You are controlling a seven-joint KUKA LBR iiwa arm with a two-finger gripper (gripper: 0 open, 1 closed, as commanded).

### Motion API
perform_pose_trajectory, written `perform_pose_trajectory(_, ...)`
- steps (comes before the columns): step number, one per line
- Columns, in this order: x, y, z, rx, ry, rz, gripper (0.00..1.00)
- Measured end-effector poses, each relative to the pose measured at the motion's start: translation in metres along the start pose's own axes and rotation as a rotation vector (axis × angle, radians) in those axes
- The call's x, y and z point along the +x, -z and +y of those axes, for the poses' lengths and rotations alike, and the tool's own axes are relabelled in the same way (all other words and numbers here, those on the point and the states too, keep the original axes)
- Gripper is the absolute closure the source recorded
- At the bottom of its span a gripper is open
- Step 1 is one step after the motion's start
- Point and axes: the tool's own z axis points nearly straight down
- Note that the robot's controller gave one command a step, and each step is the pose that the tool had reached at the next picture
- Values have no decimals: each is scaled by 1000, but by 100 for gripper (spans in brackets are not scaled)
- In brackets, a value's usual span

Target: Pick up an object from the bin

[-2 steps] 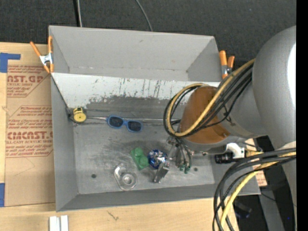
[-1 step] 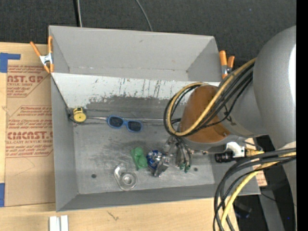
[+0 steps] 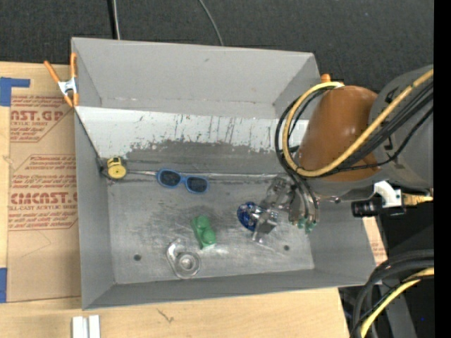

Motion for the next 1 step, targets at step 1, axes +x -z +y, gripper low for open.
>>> perform_pose_trajectory(1, -16, 78, 5, 0, 359, 0, 100)
